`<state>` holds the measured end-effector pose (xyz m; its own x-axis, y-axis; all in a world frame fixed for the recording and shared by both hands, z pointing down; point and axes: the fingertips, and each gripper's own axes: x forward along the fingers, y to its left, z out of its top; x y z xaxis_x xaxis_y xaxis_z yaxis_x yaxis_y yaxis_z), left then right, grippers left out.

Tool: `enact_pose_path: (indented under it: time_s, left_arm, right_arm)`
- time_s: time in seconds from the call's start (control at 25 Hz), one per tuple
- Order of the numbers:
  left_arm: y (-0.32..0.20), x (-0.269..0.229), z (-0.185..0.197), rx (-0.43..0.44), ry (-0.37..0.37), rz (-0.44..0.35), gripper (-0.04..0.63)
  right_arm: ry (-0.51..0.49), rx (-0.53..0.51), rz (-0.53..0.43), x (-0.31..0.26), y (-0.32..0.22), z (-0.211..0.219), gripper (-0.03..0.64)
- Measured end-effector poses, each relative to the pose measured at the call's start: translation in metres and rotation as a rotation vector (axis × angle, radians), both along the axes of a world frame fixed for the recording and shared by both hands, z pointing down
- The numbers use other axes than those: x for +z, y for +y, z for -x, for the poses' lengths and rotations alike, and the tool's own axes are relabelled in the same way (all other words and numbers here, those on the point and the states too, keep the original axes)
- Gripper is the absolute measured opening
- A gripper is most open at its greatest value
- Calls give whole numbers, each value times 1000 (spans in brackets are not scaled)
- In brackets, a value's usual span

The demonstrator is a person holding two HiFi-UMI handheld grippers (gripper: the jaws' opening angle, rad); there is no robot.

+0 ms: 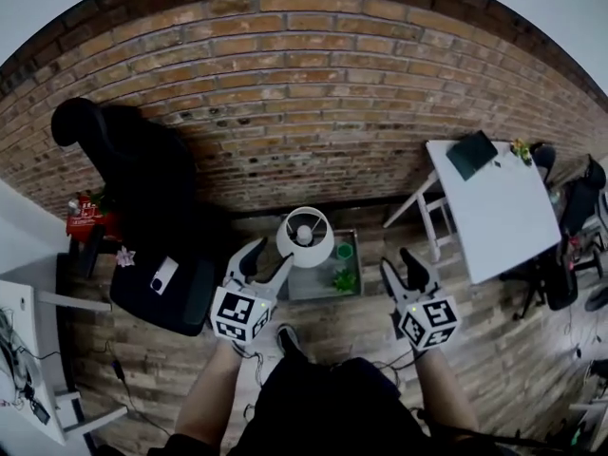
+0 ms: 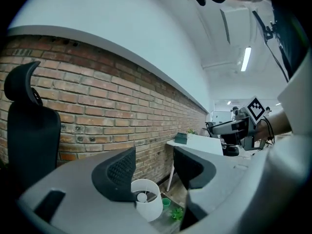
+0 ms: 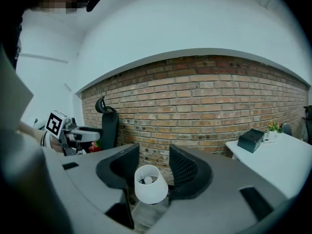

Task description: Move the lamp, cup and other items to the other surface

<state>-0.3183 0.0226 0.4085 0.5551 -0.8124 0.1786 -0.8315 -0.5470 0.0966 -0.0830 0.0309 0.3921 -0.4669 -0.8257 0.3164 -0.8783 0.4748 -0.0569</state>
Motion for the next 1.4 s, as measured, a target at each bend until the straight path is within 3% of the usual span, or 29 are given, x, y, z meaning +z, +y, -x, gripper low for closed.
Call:
enact_pose_path:
  time_s: [0.44,0.84,1.0,1.2,1.4]
  left_arm:
    - [-43,44,25,12,-23,100,238]
    - [-73,85,4,4,-107,227,238]
    - [-97,112,8,-81,-88,318,238]
    - [-106,153,7,-101,-230,389,238]
    - [-106,180,-2,-25,-341,419,250]
  right_arm:
    - [13,-10,73,30,-55,22,190]
    - [-81,-107,144,84,-121,6,189]
    - [-79,-148,141,104,-152,-13,173]
    - [-55,-242,182,141,-175,-23,181]
    - [13,-329,228,177,-185,-20,187]
